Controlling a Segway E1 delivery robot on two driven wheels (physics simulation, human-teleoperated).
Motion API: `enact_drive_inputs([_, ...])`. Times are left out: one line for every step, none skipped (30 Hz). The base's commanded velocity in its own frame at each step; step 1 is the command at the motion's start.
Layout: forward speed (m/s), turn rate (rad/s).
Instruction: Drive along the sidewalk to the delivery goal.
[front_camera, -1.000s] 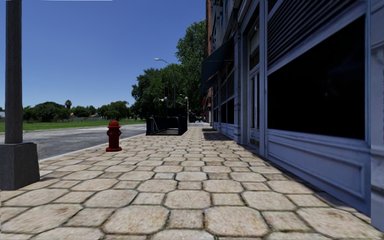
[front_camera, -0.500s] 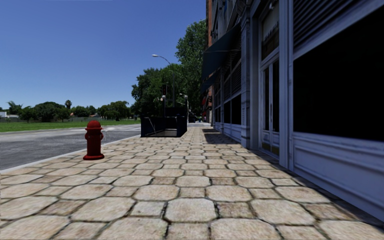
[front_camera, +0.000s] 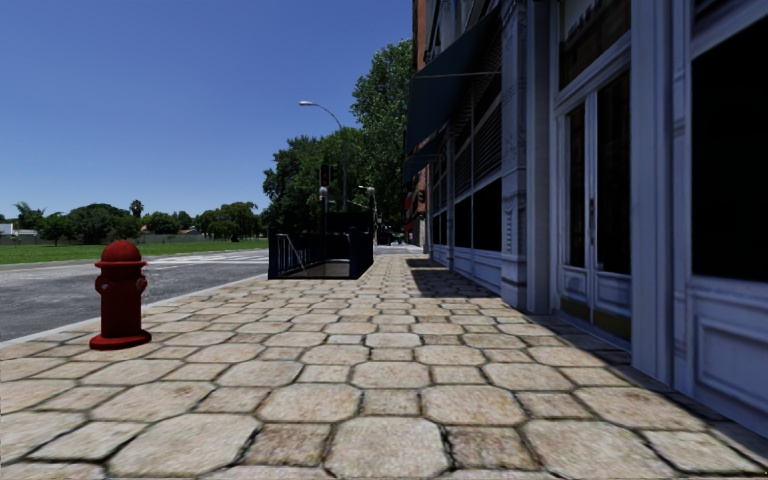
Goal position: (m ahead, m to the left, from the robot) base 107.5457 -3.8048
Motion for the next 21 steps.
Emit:
enact_drive_inputs([2.0, 0.0])
enact_drive_inputs([2.0, 0.0])
enact_drive_inputs([2.0, 0.0])
enact_drive_inputs([2.0, 0.0])
enact_drive_inputs([2.0, 0.0])
enact_drive_inputs([2.0, 0.0])
enact_drive_inputs([2.0, 0.0])
enact_drive_inputs([2.0, 0.0])
enact_drive_inputs([2.0, 0.0])
enact_drive_inputs([2.0, 0.0])
enact_drive_inputs([2.0, 0.0])
enact_drive_inputs([2.0, 0.0])
enact_drive_inputs([2.0, 0.0])
enact_drive_inputs([2.0, 0.0])
enact_drive_inputs([2.0, 0.0])
enact_drive_inputs([2.0, 0.0])
enact_drive_inputs([2.0, 0.0])
enact_drive_inputs([2.0, 0.0])
enact_drive_inputs([2.0, 0.0])
enact_drive_inputs([2.0, 0.0])
enact_drive_inputs([2.0, 0.0])
